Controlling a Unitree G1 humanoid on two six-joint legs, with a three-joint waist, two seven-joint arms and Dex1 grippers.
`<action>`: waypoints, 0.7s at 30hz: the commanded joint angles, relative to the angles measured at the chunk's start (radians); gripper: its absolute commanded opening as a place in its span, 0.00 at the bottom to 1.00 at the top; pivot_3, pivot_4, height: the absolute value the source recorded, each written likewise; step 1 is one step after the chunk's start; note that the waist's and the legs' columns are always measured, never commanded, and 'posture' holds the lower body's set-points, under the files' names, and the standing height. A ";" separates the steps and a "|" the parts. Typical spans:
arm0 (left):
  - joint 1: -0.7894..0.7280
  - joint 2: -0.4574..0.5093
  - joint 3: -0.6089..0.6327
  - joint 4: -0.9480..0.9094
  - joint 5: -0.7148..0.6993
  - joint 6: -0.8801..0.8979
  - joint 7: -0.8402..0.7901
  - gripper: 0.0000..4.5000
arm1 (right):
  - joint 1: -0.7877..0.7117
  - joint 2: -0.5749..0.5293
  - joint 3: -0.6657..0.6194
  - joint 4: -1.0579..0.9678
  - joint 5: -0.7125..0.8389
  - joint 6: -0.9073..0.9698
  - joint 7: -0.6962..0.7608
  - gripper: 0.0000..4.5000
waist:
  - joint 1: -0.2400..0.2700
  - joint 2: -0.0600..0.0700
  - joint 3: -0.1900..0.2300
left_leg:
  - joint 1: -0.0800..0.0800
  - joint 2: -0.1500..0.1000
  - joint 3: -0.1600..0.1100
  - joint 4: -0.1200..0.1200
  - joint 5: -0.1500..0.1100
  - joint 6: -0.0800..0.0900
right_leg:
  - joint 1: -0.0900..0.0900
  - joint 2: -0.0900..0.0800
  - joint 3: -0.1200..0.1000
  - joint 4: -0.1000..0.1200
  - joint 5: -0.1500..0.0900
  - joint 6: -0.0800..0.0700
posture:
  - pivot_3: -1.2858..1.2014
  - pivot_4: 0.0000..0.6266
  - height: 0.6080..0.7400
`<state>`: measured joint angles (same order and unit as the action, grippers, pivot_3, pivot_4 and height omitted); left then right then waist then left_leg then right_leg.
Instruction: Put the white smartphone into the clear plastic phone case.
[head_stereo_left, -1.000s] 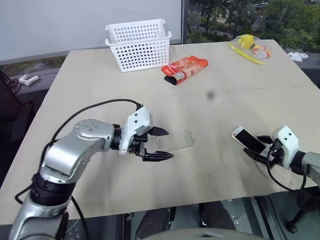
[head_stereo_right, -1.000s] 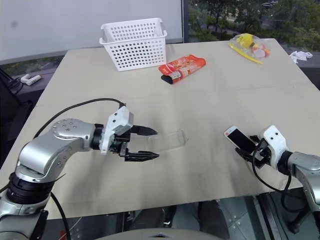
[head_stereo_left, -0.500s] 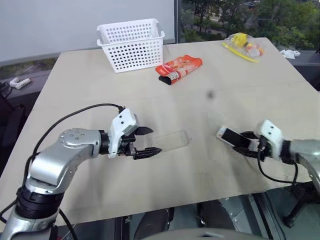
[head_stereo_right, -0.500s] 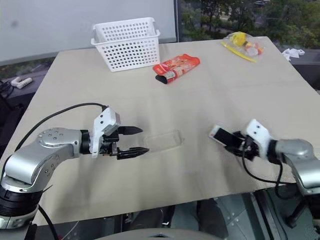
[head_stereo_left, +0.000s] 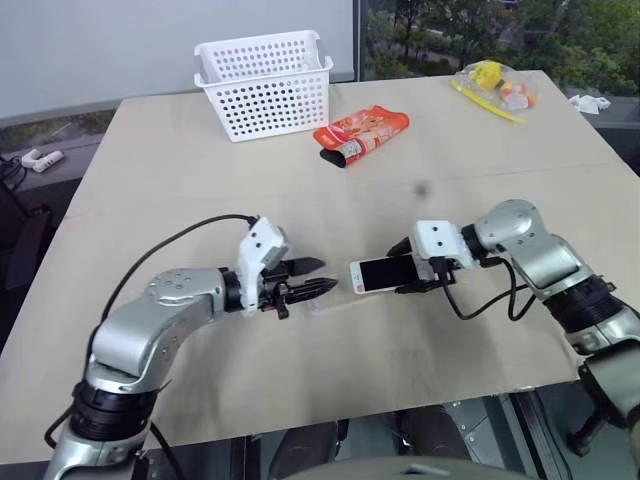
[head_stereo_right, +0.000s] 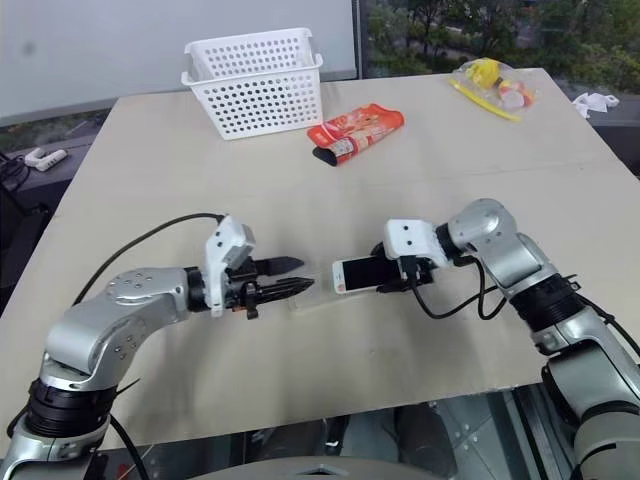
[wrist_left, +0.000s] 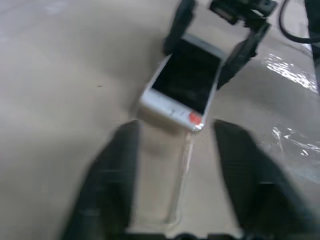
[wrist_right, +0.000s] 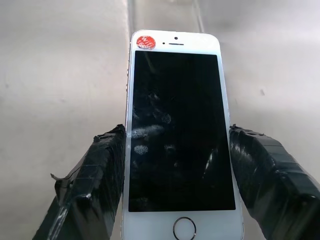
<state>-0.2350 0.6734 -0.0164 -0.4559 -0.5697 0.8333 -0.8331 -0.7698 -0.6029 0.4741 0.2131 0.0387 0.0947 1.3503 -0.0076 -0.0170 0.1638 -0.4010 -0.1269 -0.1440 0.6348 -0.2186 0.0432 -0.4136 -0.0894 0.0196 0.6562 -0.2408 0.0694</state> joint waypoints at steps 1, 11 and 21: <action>-0.041 -0.021 -0.045 0.029 0.026 -0.055 -0.009 0.01 | -0.051 0.015 0.006 0.032 -0.031 -0.052 0.034 0.62 | 0.000 0.000 0.000 | 0.000 0.000 0.000 0.000 0.000 0.000 | 0.000 0.000 0.000 0.000 0.000 0.000 | 0.52 0.24 1.00; -0.104 -0.063 -0.197 0.190 0.147 -0.166 -0.046 0.01 | -0.119 0.093 0.031 0.122 -0.106 -0.080 0.047 0.62 | -0.006 0.000 0.000 | 0.001 0.000 0.000 0.000 0.000 -0.001 | -0.001 0.001 -0.001 0.002 0.000 -0.001 | 0.52 0.24 1.00; -0.119 -0.117 -0.279 0.344 0.262 -0.243 -0.056 0.01 | -0.119 0.105 0.032 0.117 -0.120 -0.081 0.089 0.62 | -0.005 0.001 0.000 | 0.002 0.000 0.000 0.000 0.000 -0.001 | 0.000 0.001 -0.001 0.003 0.001 -0.001 | 0.52 0.24 1.00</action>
<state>-0.3697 0.5513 -0.2616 -0.1443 -0.3506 0.5897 -0.8918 -0.8738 -0.4962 0.5058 0.3648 -0.0903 0.0193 1.4052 -0.0129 -0.0161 0.1633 -0.3993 -0.1270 -0.1438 0.6354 -0.2188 0.0424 -0.4140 -0.0879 0.0182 0.6590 -0.2403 0.0688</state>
